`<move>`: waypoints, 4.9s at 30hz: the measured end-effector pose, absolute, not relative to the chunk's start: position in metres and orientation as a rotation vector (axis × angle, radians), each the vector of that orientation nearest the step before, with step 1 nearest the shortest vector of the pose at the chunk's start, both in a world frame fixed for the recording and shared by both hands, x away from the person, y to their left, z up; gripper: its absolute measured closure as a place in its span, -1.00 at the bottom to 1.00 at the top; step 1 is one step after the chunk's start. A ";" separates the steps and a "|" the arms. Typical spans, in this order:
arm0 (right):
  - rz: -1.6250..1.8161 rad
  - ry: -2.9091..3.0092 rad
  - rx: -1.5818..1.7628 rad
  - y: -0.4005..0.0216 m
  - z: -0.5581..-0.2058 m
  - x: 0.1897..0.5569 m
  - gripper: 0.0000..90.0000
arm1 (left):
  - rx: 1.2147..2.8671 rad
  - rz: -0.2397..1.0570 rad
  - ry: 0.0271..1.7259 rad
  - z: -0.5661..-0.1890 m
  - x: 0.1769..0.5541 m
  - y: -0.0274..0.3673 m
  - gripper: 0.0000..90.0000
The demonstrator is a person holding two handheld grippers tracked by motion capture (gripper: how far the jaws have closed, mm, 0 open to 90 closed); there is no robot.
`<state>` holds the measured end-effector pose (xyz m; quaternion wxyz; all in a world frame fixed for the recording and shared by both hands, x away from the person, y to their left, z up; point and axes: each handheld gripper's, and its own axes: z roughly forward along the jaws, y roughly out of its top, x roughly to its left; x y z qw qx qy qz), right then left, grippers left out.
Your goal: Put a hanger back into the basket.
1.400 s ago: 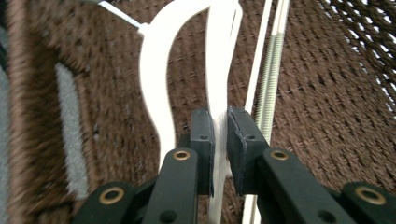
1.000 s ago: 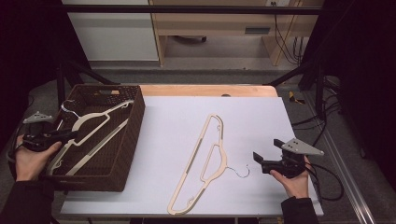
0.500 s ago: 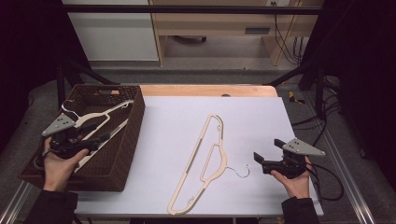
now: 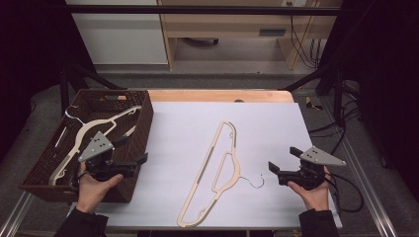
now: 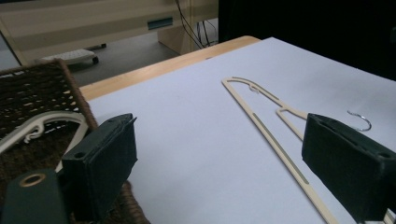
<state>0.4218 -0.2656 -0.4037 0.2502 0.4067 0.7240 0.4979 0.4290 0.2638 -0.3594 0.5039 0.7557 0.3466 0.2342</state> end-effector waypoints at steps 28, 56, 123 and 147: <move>1.252 2.210 1.037 -0.226 -0.435 0.428 -0.66 | 1.932 0.462 0.728 -0.394 0.410 0.205 -0.78; 1.023 2.465 1.009 -0.188 -0.479 0.455 0.56 | 1.987 0.415 0.742 -0.415 0.414 0.192 -0.76; 1.074 2.569 0.981 -0.179 -0.435 0.440 0.99 | 2.404 0.239 0.548 -0.458 0.429 0.045 0.18; 1.237 2.479 0.930 -0.189 -0.414 0.432 0.83 | 2.431 0.291 0.574 -0.453 0.429 0.047 0.75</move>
